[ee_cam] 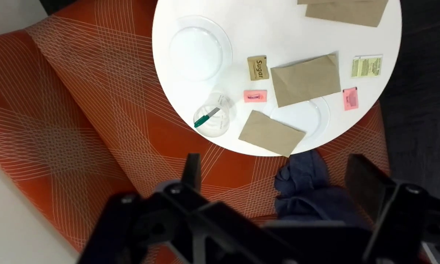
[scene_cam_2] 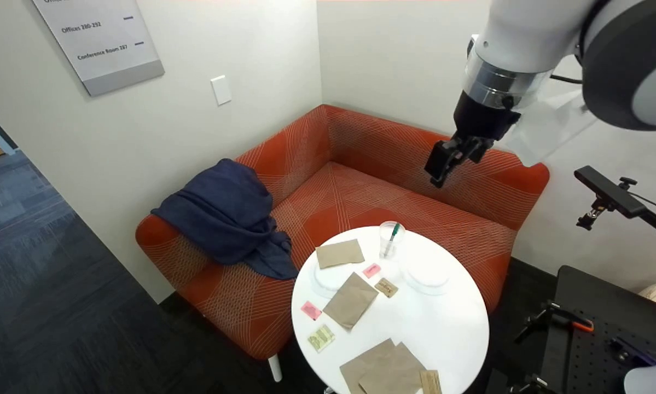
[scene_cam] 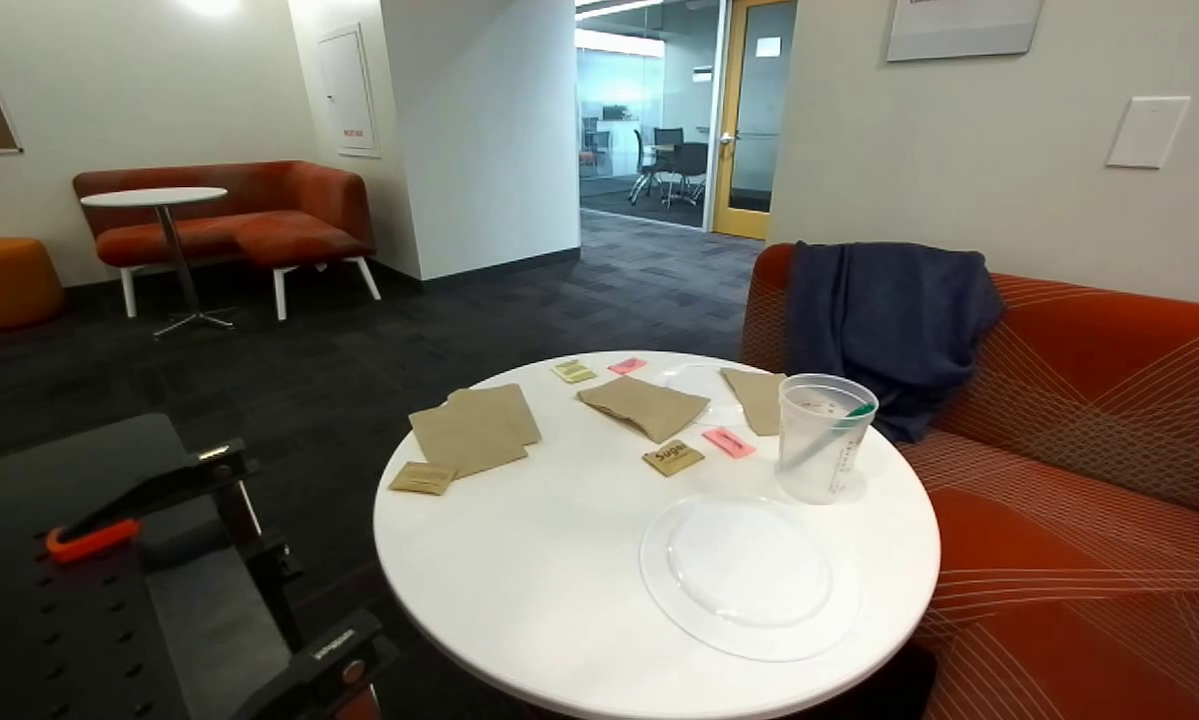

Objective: Take the pen out of the cup and put it on the table

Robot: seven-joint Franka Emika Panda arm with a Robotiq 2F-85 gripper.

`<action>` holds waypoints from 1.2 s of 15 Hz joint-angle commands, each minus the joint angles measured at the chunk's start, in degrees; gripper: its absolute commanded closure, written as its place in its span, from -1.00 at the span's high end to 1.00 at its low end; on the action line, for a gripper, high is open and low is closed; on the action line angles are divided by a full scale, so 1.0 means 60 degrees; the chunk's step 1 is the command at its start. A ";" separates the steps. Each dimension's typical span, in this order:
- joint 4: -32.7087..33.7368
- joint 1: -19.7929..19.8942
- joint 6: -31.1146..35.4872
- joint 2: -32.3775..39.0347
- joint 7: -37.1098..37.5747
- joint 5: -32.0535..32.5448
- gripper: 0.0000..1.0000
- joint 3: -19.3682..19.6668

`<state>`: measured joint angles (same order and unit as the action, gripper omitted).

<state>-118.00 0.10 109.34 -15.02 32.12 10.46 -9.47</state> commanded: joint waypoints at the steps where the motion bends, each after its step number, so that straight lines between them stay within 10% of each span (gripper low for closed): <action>1: 0.0242 0.0125 0.0645 0.0635 0.0330 -0.0108 1.00 0.0286; 18: -0.0044 0.0392 0.2788 0.2261 0.3741 -0.0291 1.00 0.1548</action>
<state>-118.12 1.97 122.55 -3.39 51.24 9.66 -0.98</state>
